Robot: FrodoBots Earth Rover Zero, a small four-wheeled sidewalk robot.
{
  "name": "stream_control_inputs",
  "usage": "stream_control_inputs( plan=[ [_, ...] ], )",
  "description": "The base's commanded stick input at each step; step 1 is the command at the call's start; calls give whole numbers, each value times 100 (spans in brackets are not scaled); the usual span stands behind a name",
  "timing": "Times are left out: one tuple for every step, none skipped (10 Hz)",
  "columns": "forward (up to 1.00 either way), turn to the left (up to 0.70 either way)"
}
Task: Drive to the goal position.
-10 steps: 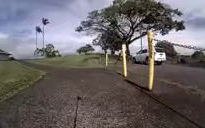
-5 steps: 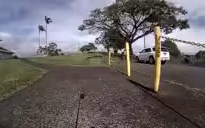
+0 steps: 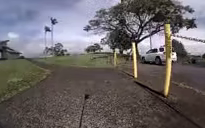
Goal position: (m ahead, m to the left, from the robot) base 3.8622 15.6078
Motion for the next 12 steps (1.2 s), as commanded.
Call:
stream_control_inputs(
  plan=[
    [30, 0],
    [30, 0],
    [30, 0],
    [30, 0],
    [30, 0],
    [30, 0],
    [30, 0],
    [30, 0],
    [37, 0],
    [50, 0],
    [50, 0],
    [50, 0]
  ],
)
